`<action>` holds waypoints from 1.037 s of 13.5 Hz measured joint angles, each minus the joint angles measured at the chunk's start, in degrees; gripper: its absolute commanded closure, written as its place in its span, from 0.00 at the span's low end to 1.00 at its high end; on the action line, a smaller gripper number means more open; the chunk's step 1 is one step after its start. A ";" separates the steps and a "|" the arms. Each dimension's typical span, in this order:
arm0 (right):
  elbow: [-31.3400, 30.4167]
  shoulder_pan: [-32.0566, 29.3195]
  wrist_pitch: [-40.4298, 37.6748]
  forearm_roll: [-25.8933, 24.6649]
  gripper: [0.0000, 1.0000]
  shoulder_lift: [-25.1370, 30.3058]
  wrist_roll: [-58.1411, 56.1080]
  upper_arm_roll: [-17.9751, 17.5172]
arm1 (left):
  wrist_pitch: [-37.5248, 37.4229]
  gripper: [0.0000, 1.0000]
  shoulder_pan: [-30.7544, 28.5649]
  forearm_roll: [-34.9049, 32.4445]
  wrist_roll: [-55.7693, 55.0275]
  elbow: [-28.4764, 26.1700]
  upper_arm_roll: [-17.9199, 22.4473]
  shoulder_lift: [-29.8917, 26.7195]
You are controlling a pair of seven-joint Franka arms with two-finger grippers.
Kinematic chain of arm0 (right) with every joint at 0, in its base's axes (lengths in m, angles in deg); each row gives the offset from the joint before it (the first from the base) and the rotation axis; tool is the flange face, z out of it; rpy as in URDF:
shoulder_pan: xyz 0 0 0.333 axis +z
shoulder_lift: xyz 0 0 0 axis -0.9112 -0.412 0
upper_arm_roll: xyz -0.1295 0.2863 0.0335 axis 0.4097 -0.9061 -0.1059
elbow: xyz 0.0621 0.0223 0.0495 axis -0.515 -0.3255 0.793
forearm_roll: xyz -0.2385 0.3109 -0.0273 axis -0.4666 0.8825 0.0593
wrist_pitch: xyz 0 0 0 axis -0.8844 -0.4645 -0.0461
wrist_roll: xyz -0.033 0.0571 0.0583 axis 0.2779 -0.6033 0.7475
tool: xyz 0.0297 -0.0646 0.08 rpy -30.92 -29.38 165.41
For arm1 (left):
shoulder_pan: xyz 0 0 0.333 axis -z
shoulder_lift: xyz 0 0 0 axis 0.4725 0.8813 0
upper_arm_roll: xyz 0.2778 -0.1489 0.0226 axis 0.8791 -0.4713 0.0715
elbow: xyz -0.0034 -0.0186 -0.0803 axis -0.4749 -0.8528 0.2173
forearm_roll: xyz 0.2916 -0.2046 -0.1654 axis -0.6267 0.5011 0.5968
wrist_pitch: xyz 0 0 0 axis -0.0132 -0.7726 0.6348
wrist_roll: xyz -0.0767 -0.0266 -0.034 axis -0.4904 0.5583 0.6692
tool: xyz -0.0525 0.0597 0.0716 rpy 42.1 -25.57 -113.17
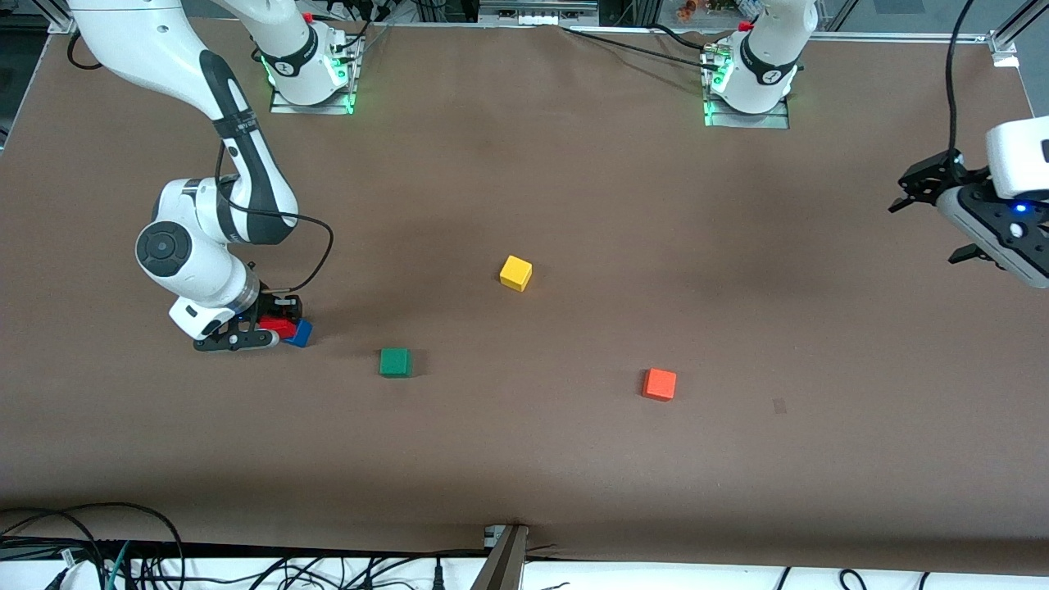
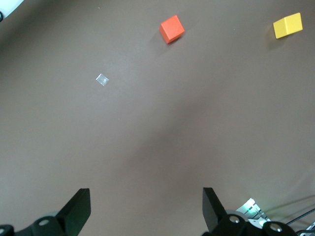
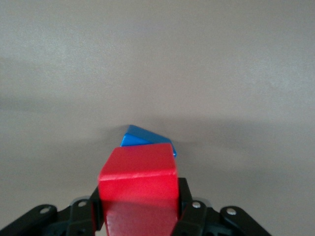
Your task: Pass red block to right arm, stack on blue
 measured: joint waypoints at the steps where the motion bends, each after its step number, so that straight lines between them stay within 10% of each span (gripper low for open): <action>1: 0.02 0.00 0.02 0.00 0.00 0.00 0.00 0.00 | -0.06 0.00 3.92 0.01 -2.14 -0.21 3.73 -0.82; 7: 1.82 0.02 -5.24 0.05 0.00 2.85 0.03 -0.04 | -0.02 0.00 18.34 0.05 -20.29 -10.15 15.36 -9.60; 14: 15.42 0.08 -42.65 -0.11 0.00 20.65 7.14 0.43 | 4.68 0.00 19.18 4.56 -24.97 -17.88 25.33 -12.59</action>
